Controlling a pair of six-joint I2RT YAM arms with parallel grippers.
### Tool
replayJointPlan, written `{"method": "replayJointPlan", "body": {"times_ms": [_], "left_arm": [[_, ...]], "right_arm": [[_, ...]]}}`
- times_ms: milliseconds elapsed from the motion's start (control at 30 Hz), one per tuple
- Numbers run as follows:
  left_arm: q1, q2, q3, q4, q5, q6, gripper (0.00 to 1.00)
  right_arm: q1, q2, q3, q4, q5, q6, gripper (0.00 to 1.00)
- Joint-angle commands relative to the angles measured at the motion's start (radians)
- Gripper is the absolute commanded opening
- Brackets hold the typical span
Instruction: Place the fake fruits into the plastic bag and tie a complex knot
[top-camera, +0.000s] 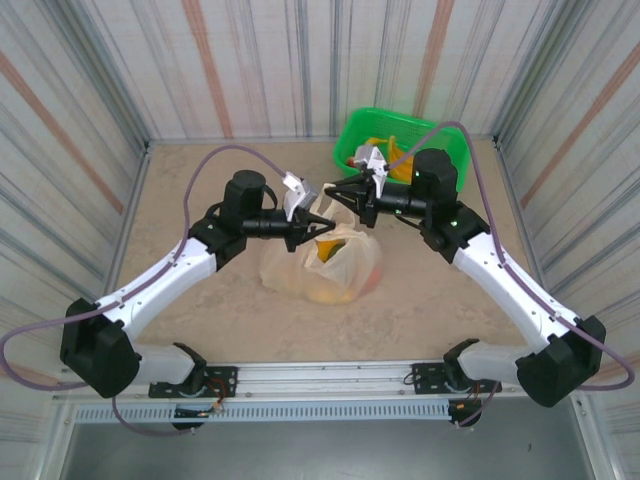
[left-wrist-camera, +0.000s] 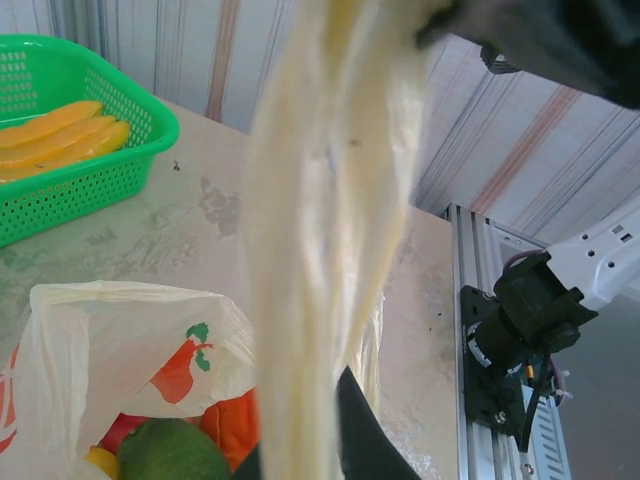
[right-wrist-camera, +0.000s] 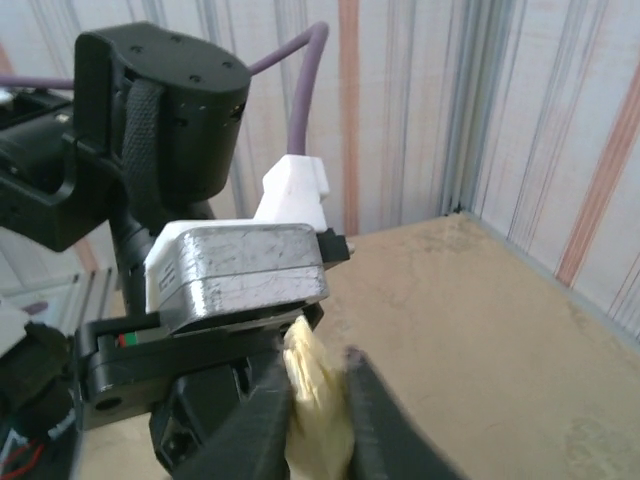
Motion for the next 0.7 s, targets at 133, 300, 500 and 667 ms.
{"method": "replayJointPlan", "body": {"times_ms": [133, 300, 500, 667], "left_arm": [[0.047, -0.028, -0.022, 0.041, 0.016, -0.041, 0.01], [0.054, -0.013, -0.027, 0.082, 0.048, -0.075, 0.07], [0.054, 0.016, -0.027, 0.091, 0.072, -0.085, 0.14], [0.037, 0.033, -0.026, 0.093, 0.077, -0.083, 0.15]], "right_arm": [[-0.083, -0.119, -0.036, 0.036, 0.015, 0.067, 0.00], [-0.093, -0.197, -0.121, 0.072, 0.021, 0.083, 0.00], [-0.093, -0.271, -0.179, 0.137, 0.020, 0.127, 0.00], [-0.081, -0.243, -0.136, 0.138, 0.012, 0.140, 0.00]]}}
